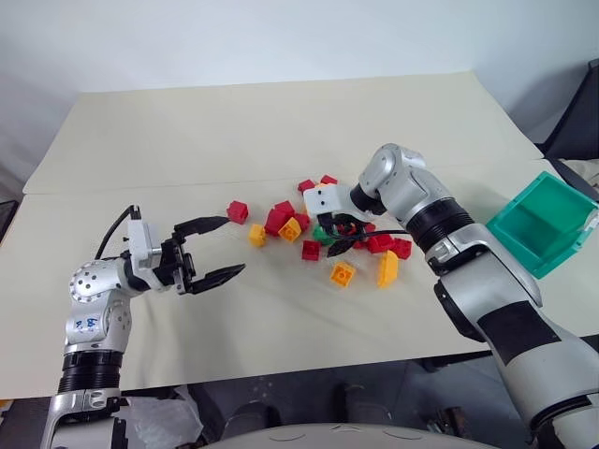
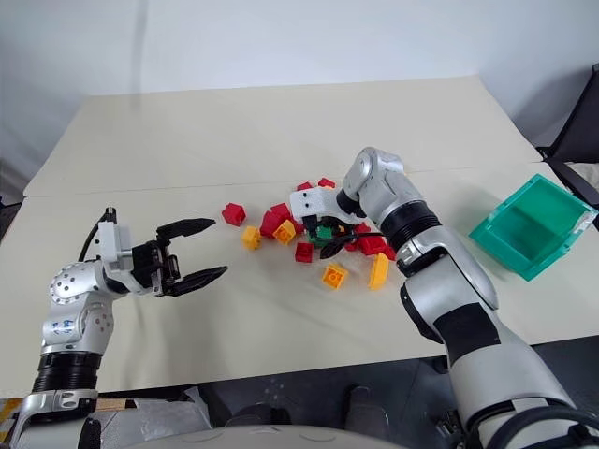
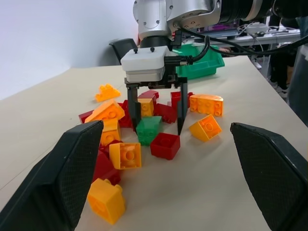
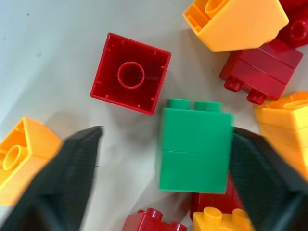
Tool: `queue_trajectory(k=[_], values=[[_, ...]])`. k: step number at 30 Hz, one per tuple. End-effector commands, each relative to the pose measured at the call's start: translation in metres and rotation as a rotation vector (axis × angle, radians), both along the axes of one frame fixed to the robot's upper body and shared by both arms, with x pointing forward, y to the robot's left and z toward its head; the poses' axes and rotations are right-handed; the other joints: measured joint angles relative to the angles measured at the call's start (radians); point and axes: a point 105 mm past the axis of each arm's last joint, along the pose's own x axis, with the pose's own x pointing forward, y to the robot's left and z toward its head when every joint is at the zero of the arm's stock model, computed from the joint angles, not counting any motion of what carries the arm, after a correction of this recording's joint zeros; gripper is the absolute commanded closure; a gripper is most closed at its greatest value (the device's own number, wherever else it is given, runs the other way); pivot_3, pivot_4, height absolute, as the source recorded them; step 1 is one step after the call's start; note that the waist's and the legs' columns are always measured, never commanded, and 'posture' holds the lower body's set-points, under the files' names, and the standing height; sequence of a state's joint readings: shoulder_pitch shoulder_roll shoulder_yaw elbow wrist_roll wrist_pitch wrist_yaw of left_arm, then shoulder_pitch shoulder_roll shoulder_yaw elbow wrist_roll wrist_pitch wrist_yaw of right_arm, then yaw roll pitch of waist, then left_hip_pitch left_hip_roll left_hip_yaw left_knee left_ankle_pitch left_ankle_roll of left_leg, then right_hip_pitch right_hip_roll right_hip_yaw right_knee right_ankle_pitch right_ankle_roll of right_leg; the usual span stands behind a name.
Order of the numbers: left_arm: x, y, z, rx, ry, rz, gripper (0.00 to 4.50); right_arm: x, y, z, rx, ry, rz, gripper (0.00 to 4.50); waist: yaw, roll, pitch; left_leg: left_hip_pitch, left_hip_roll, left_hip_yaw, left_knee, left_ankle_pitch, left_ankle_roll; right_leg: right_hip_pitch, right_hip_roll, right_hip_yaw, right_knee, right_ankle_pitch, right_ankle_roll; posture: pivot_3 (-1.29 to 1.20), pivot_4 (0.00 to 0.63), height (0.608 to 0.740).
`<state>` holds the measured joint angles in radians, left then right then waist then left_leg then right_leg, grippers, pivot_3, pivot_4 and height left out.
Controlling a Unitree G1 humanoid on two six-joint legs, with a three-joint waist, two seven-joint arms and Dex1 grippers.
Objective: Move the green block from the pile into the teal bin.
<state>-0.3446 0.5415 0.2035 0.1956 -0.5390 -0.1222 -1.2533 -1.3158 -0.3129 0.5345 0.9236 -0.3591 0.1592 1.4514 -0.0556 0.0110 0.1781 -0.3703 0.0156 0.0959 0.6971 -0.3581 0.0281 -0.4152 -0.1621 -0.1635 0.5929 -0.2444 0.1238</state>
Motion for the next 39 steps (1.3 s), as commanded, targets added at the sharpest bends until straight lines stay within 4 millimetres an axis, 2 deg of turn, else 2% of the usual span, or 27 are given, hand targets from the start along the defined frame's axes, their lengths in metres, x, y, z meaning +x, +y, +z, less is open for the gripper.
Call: queue_trajectory(k=[1, 3, 4, 7, 11, 17, 22, 24, 26, 34, 39], values=[[0.0, -0.001, 0.005, 0.002, -0.029, -0.001, 0.0, -0.002, 0.013, 0.016, 0.045, -0.023, 0.027, 2.26, 0.0, 0.0, 0.0, 0.0, 0.0, 0.0, 0.0, 0.0, 0.0, 0.0, 0.0, 0.0, 0.0, 0.0, 0.0, 0.0, 0.15, 0.74], [0.0, 0.0, 0.004, 0.002, -0.029, 0.0, 0.0, -0.001, 0.015, 0.018, 0.052, -0.03, 0.022, 2.93, 0.0, 0.0, 0.0, 0.0, 0.0, 0.0, 0.0, 0.0, 0.0, 0.0, 0.0, 0.0, 0.0, 0.0, 0.0, 0.0, 0.15, 0.74], [0.0, 0.0, 0.004, 0.001, -0.029, 0.0, 0.0, -0.001, 0.016, 0.018, 0.053, -0.032, 0.021, 3.02, 0.0, 0.0, 0.0, 0.0, 0.0, 0.0, 0.0, 0.0, 0.0, 0.0, 0.0, 0.0, 0.0, 0.0, 0.0, 0.0, 0.15, 0.74], [0.0, -0.002, 0.004, 0.0, -0.028, -0.007, 0.0, 0.001, 0.014, 0.022, 0.061, -0.046, 0.009, 3.01, 0.0, 0.0, 0.0, 0.0, 0.0, 0.0, 0.0, 0.0, 0.0, 0.0, 0.0, 0.0, 0.0, 0.0, 0.0, 0.0, 0.15, 0.74], [-0.002, -0.008, 0.006, -0.005, -0.019, -0.041, 0.0, 0.002, -0.001, 0.042, 0.122, -0.079, -0.037, 3.01, 0.005, 0.0, 0.0, -0.001, 0.0, 0.0, 0.0, 0.0, 0.0, 0.0, 0.0, 0.0, 0.0, 0.0, 0.0, 0.0, 0.15, 0.74], [-0.001, -0.02, 0.009, 0.005, 0.018, -0.089, 0.0, -0.003, -0.039, 0.077, 0.241, -0.176, -0.143, 3.01, 0.024, 0.0, 0.0, -0.001, -0.001, -0.001, 0.0, 0.0, 0.0, 0.0, 0.0, 0.0, -0.001, 0.0, 0.0, 0.0, 0.15, 0.74], [0.008, -0.045, 0.019, 0.016, 0.015, -0.119, 0.0, -0.016, -0.09, 0.113, 0.376, -0.302, -0.35, 3.01, 0.034, -0.001, 0.001, -0.002, -0.001, -0.001, 0.0, 0.0, 0.0, 0.0, 0.0, -0.001, -0.002, 0.0, 0.0, 0.0, 0.15, 0.74], [0.019, -0.067, 0.033, 0.006, 0.019, -0.103, 0.0, -0.025, -0.127, 0.132, 0.461, -0.399, -0.501, 3.01, 0.044, -0.001, 0.001, -0.002, -0.001, -0.001, 0.0, -0.001, 0.001, 0.0, -0.001, 0.0, -0.002, 0.0, 0.0, 0.0, 0.15, 0.74], [0.025, -0.085, 0.042, 0.016, 0.018, -0.097, 0.0, -0.033, -0.16, 0.142, 0.5, -0.494, -0.634, 3.01, 0.058, -0.002, 0.001, -0.003, -0.002, -0.001, 0.001, -0.001, 0.001, 0.0, -0.001, -0.001, -0.003, 0.0, 0.001, 0.0, 0.15, 0.74], [0.036, -0.135, 0.057, 0.095, -0.025, -0.185, 0.0, -0.05, -0.275, 0.129, 0.369, -0.707, -1.088, 3.01, 0.052, -0.002, 0.002, -0.002, -0.002, 0.007, 0.0, -0.001, 0.001, 0.0, 0.0, 0.0, -0.004, 0.001, 0.001, 0.0, 0.15, 0.74], [0.042, -0.159, 0.056, 0.137, -0.046, -0.224, 0.0, -0.06, -0.329, 0.113, 0.303, -0.78, -1.327, 3.01, 0.053, -0.002, 0.002, -0.002, -0.002, 0.011, 0.0, 0.0, 0.001, 0.0, 0.0, 0.002, -0.004, 0.001, 0.001, 0.0, 0.15, 0.74]])
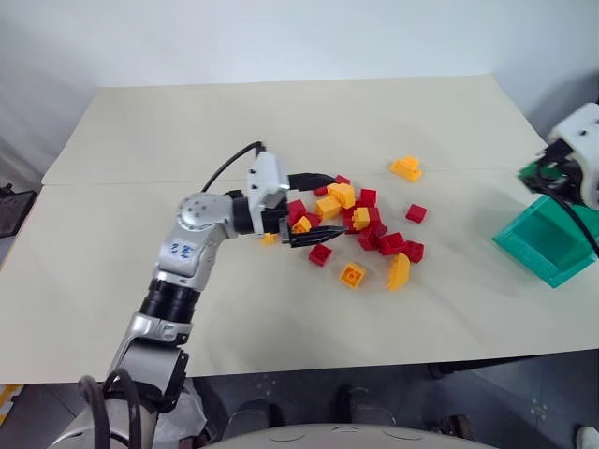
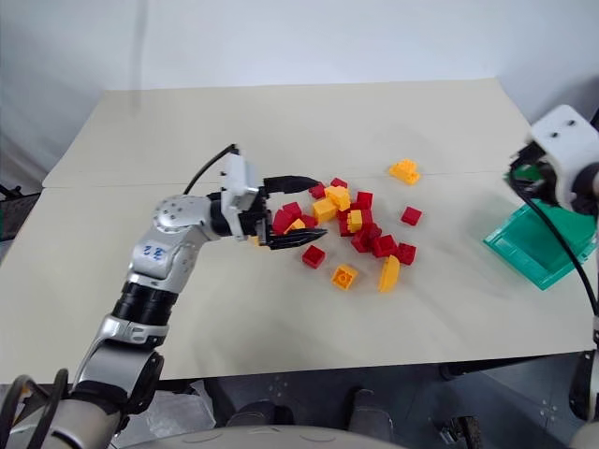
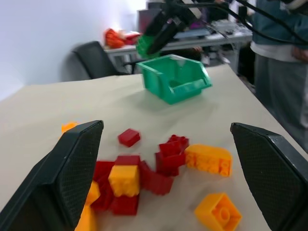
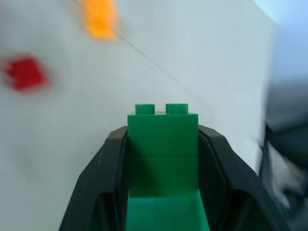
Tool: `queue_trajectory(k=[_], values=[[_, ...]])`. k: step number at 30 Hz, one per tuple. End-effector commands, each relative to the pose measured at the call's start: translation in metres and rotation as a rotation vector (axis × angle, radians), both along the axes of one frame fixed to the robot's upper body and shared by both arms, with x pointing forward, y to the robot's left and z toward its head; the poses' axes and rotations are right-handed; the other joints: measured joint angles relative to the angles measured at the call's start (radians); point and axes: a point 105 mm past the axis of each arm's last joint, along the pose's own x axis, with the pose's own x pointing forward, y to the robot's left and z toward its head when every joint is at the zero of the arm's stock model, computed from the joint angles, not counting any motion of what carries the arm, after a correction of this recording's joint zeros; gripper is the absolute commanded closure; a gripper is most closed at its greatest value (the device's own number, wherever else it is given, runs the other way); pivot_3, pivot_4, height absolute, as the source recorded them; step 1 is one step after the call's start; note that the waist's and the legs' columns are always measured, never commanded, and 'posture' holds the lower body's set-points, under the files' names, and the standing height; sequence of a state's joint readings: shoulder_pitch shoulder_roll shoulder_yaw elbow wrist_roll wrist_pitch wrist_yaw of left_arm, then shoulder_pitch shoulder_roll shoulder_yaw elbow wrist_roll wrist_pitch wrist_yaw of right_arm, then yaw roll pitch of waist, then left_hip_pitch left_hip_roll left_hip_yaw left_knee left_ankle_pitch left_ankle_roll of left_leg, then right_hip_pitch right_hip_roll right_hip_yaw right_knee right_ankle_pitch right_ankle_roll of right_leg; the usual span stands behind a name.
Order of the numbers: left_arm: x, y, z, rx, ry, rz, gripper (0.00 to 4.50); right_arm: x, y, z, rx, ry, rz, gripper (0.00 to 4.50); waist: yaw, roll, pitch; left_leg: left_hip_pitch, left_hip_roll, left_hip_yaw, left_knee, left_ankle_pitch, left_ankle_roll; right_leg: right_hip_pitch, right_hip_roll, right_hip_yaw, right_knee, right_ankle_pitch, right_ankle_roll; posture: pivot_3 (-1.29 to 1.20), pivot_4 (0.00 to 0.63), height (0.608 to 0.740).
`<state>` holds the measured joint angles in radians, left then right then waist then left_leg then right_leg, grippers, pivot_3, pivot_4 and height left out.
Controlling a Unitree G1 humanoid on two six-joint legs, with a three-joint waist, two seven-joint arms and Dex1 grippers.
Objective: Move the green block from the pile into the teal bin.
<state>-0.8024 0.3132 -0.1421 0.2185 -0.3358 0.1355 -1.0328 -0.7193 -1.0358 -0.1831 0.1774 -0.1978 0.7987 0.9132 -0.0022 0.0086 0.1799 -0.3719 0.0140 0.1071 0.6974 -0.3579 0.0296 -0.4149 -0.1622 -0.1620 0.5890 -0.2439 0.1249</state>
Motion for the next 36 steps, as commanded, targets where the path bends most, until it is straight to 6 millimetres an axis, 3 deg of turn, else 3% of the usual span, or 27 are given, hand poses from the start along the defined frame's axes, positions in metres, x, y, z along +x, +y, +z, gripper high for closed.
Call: queue_trajectory(k=[1, 5, 9, 12, 21, 29, 32, 36], values=[[0.003, -0.013, 0.002, 0.023, -0.053, -0.013, 0.0, -0.01, -0.036, 0.005, -0.021, -0.061, -0.163, 3.01, 0.0, 0.0, 0.0, 0.0, 0.0, 0.0, 0.0, 0.0, 0.0, 0.0, 0.0, 0.0, 0.0, 0.0, 0.0, 0.0, 0.15, 0.74], [0.008, -0.027, -0.001, 0.035, -0.067, -0.005, 0.0, -0.008, -0.056, -0.017, 0.006, -0.055, -0.28, 3.01, -0.001, 0.0, 0.0, 0.0, 0.0, 0.0, 0.0, 0.0, 0.0, 0.0, 0.0, 0.0, 0.0, 0.0, 0.0, 0.0, 0.15, 0.74], [0.007, -0.035, 0.001, 0.022, -0.065, -0.023, 0.0, 0.001, -0.058, -0.03, 0.094, -0.073, -0.306, 3.01, -0.002, 0.0, 0.0, 0.0, 0.0, 0.0, 0.0, 0.0, 0.0, 0.0, 0.0, 0.0, 0.0, 0.0, 0.0, 0.0, 0.15, 0.74], [0.007, -0.038, -0.003, 0.025, -0.067, -0.022, 0.0, 0.01, -0.065, -0.052, 0.113, -0.044, -0.326, 3.01, -0.002, 0.0, 0.0, 0.0, 0.0, 0.0, 0.0, 0.0, 0.0, 0.0, 0.0, 0.0, 0.0, 0.0, 0.0, 0.0, 0.15, 0.74], [0.012, -0.032, -0.002, 0.009, -0.074, 0.004, 0.0, 0.017, -0.075, -0.051, 0.105, -0.054, -0.332, 0.03, -0.001, 0.001, 0.001, 0.0, 0.0, 0.0, 0.0, 0.0, 0.001, 0.0, 0.0, 0.0, -0.001, 0.0, 0.001, 0.0, 0.15, 0.74], [0.013, -0.028, -0.005, 0.001, -0.072, 0.011, 0.0, 0.013, -0.077, -0.045, 0.042, -0.037, -0.313, 0.03, 0.001, 0.001, 0.001, -0.001, 0.0, 0.0, 0.0, 0.0, 0.001, 0.0, 0.0, 0.0, -0.001, 0.0, 0.001, 0.0, 0.15, 0.74], [0.013, -0.023, -0.005, -0.013, -0.077, 0.031, 0.0, 0.013, -0.068, -0.025, 0.035, -0.072, -0.245, 0.03, 0.0, 0.001, 0.001, -0.001, 0.0, 0.0, 0.0, 0.0, 0.001, 0.0, 0.0, 0.0, -0.001, 0.0, 0.001, 0.0, 0.15, 0.74], [0.017, 0.001, -0.002, -0.07, -0.057, 0.147, 0.0, -0.003, -0.013, -0.002, 0.074, -0.033, 0.086, 0.03, 0.001, 0.002, 0.001, -0.001, 0.001, -0.003, -0.001, 0.0, 0.001, 0.0, 0.0, 0.0, -0.001, 0.0, 0.001, 0.0, 0.15, 0.74]])
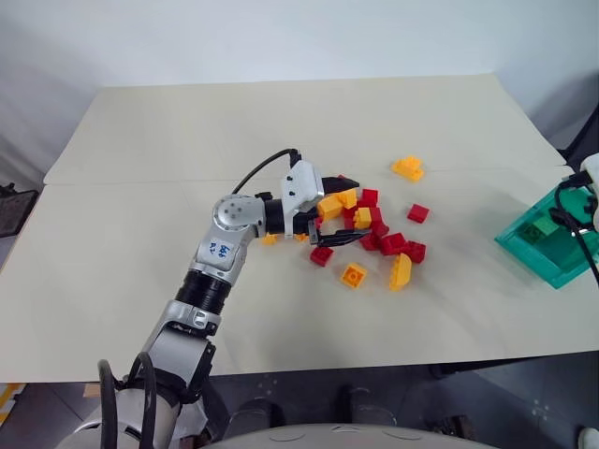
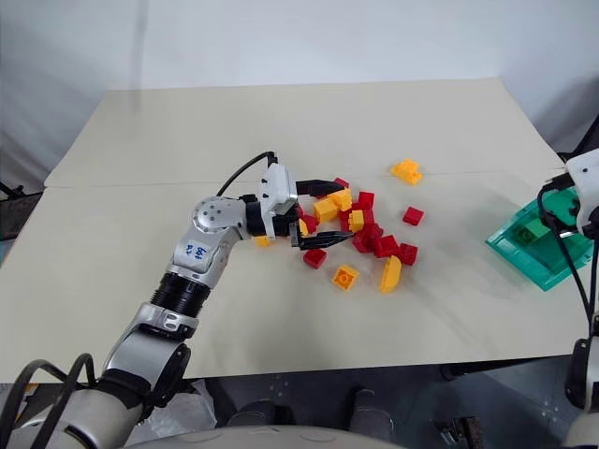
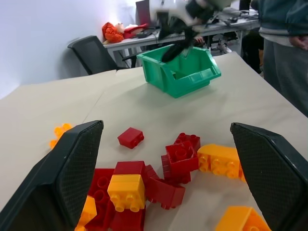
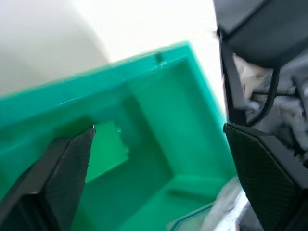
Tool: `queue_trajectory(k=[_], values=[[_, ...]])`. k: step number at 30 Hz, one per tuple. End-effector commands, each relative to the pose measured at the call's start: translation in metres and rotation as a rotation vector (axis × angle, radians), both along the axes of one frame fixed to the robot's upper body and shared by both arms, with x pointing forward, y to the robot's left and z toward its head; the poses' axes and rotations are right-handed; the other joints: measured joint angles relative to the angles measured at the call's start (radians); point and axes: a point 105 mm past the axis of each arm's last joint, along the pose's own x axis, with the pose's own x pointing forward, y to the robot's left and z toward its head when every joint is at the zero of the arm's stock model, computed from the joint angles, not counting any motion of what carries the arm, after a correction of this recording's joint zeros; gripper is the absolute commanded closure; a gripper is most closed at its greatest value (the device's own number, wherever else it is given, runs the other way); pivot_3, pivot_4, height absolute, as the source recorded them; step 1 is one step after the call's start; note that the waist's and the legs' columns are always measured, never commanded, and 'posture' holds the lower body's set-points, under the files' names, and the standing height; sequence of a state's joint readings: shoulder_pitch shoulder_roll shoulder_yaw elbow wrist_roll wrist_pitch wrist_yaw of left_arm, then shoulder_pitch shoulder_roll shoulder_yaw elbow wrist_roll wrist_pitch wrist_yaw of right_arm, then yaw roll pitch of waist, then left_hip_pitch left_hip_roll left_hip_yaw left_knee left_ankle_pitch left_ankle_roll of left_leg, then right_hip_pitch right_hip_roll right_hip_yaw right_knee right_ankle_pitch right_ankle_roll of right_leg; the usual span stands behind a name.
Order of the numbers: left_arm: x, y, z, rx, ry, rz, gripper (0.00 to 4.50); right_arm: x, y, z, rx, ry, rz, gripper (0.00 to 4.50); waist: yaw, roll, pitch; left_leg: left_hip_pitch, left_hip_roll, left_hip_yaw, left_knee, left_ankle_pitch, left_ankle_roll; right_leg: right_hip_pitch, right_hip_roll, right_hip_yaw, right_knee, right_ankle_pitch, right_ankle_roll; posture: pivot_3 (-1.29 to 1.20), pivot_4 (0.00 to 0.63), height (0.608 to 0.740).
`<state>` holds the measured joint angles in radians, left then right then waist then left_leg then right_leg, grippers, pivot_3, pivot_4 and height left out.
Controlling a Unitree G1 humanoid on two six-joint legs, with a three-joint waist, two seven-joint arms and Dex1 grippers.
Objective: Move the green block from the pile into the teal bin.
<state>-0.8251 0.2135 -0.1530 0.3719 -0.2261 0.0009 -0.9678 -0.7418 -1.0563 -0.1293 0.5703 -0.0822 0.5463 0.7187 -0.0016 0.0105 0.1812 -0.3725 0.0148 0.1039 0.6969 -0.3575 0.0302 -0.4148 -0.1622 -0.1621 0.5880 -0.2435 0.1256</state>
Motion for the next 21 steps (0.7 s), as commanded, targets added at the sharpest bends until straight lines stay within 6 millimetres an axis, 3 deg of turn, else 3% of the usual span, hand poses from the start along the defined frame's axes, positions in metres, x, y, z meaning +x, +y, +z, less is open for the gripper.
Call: queue_trajectory(k=[1, 7, 12, 15, 21], values=[[0.001, 0.027, 0.013, -0.058, -0.048, 0.104, 0.0, -0.019, 0.051, 0.037, 0.054, -0.031, 0.292, 0.03, -0.002, 0.0, 0.0, 0.001, 0.0, -0.003, 0.0, 0.0, 0.0, 0.0, 0.0, 0.0, 0.0, 0.0, 0.0, 0.0, 0.15, 0.74], [-0.025, 0.077, -0.011, 0.0, 0.081, 0.045, 0.0, -0.042, 0.123, 0.028, 0.154, -0.111, 0.744, 0.03, 0.001, 0.0, 0.001, 0.002, 0.001, -0.007, 0.002, -0.001, 0.0, 0.003, 0.001, 0.0, -0.001, 0.0, 0.0, 0.0, 0.15, 0.74], [-0.034, 0.127, -0.023, 0.032, 0.144, 0.143, 0.0, -0.058, 0.163, -0.009, 0.301, -0.031, 1.094, 0.03, 0.005, -0.001, 0.001, 0.002, 0.001, -0.008, 0.003, 0.0, 0.001, 0.004, -0.001, 0.001, 0.0, 0.0, 0.0, 0.0, 0.15, 0.74], [-0.041, 0.162, -0.024, 0.012, 0.171, 0.243, 0.0, -0.064, 0.163, -0.043, 0.26, 0.101, 1.21, 0.03, 0.002, -0.002, 0.001, 0.003, 0.001, -0.009, 0.003, -0.001, 0.001, 0.004, -0.001, 0.0, 0.0, 0.0, 0.0, 0.0, 0.15, 0.74], [-0.055, 0.189, -0.028, 0.009, 0.158, 0.323, 0.0, -0.046, 0.155, -0.052, 0.263, 0.056, 1.176, 0.03, 0.0, -0.002, 0.002, 0.003, 0.001, -0.007, 0.003, -0.001, 0.002, 0.004, -0.001, 0.001, 0.0, 0.001, 0.001, 0.0, 0.15, 0.74]])
